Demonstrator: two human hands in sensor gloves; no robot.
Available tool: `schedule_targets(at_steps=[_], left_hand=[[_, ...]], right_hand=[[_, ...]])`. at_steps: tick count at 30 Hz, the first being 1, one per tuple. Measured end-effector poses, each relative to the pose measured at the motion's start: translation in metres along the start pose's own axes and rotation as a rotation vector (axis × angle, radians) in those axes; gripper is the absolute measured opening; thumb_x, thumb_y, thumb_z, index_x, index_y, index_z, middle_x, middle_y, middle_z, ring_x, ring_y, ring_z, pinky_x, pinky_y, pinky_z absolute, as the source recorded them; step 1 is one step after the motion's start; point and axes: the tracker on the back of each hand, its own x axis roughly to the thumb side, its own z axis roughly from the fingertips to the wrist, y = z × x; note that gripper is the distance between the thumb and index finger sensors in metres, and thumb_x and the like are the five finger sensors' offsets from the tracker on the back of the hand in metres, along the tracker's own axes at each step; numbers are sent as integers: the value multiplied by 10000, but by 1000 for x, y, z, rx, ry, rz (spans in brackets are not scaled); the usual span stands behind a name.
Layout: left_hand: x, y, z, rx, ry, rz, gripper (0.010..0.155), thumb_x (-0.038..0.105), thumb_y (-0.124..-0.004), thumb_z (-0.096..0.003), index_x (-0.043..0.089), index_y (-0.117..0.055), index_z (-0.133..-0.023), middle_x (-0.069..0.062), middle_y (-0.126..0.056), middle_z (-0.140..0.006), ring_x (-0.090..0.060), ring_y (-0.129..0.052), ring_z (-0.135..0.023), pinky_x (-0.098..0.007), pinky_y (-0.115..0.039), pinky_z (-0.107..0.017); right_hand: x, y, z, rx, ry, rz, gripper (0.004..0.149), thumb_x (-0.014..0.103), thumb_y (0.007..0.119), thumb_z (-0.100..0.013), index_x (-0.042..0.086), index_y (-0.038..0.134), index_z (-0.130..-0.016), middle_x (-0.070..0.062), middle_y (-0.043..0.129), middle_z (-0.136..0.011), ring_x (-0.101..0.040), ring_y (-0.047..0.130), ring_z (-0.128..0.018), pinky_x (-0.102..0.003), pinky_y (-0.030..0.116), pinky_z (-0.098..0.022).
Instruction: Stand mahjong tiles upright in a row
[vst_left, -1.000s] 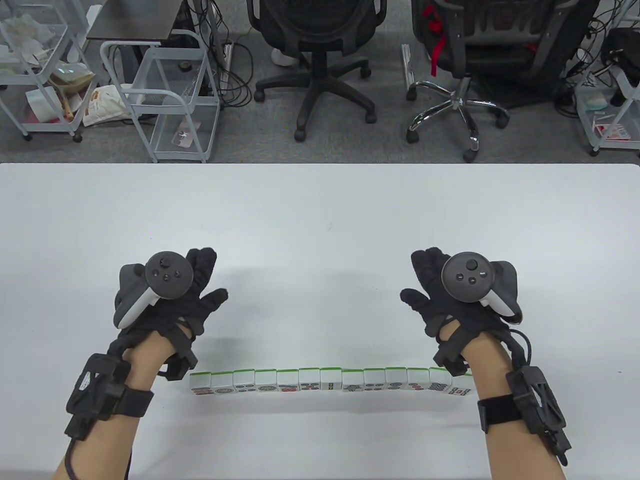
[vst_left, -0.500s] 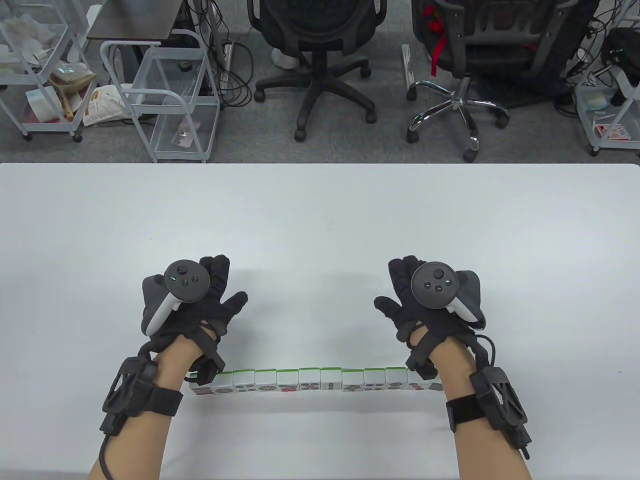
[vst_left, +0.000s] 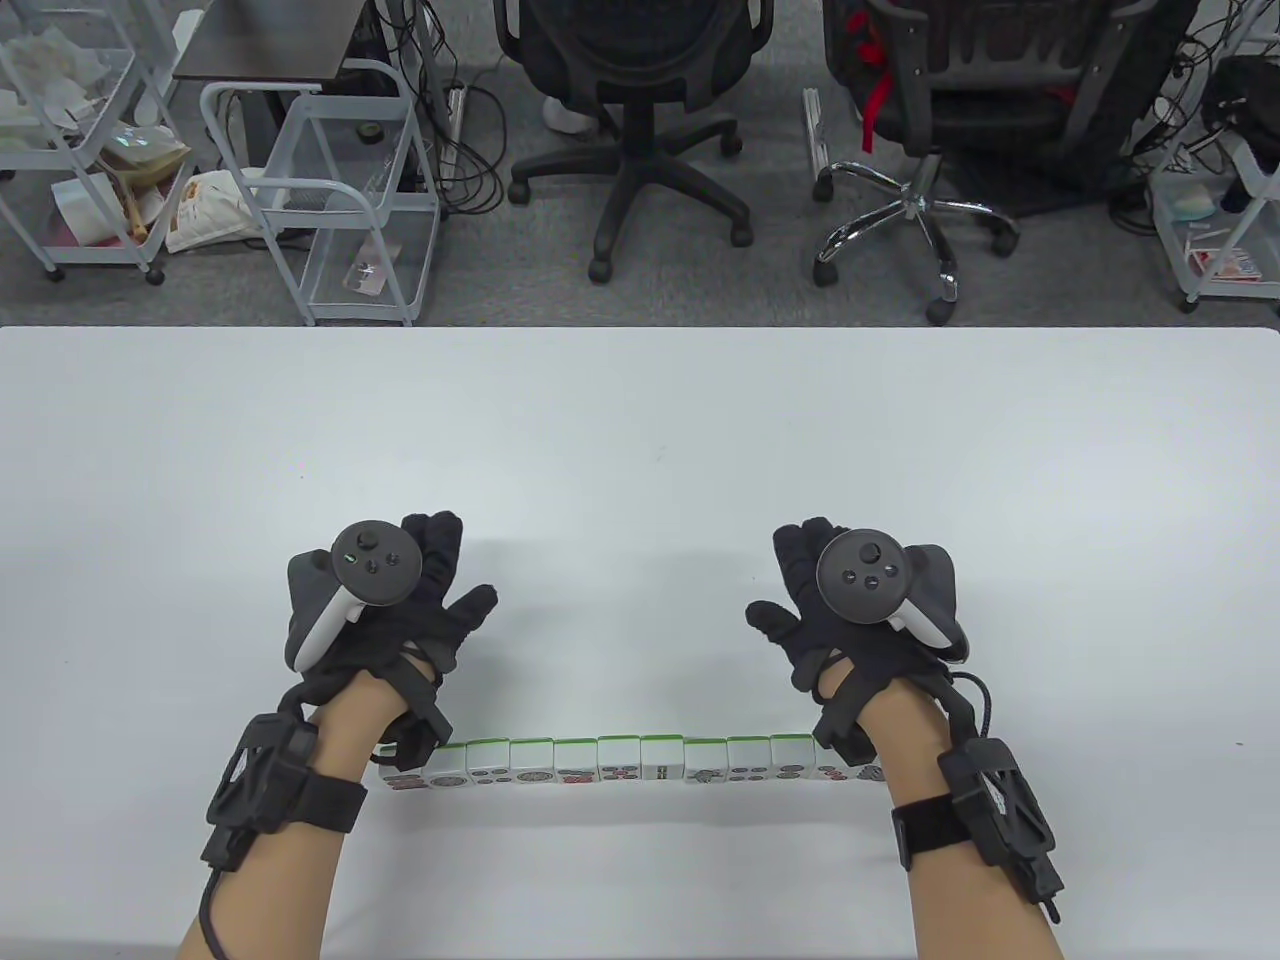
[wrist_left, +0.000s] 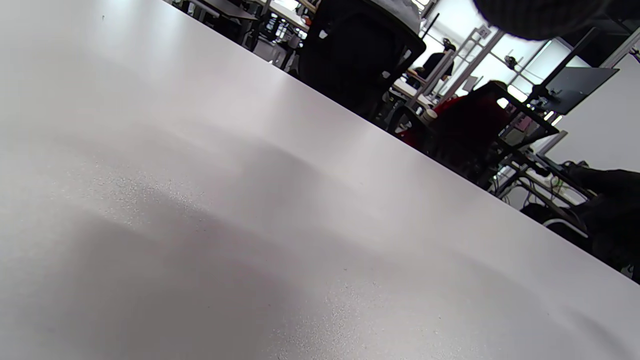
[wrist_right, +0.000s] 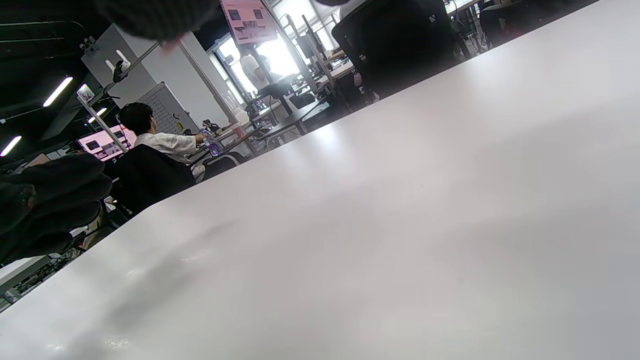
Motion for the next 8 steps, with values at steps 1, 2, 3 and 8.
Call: schedule_targets(at_steps=[1,2,3,8], left_hand=[[0,0,0,0,0,-1,859,666,-645,-295,393,-230,-995,26,-219,-1148,-402,-286,-1097,-606,-417,-768],[0,0,0,-3,1,-3,860,666,-646,-294,392,-231,-996,25,-219,-1148,-403,-285,-1096,-607,-417,-767],[0,0,0,-5,1,-3,858,666,-645,-294,393,-231,-995,26,-219,-1147,-402,-284,-1096,-606,-417,-767],[1,-1,1,-6,0,-12,858,665,-647,-294,392,-234,-995,26,-222,-1148,-405,-288,-1096,-608,-418,-766]], right_hand=[[-1,0,0,1,2,-1,831,515,696,-344,62,406,-977,-286,293,-1030,-611,316,-908,-739,418,-585],[-1,0,0,2,4,-1,831,515,696,-344,60,408,-977,-286,293,-1030,-617,315,-904,-739,418,-585],[-1,0,1,3,5,-1,831,514,696,-344,60,408,-977,-287,295,-1030,-615,316,-906,-739,420,-585],[-2,0,3,12,9,-4,831,513,697,-344,58,408,-977,-288,294,-1029,-624,313,-898,-739,418,-585]])
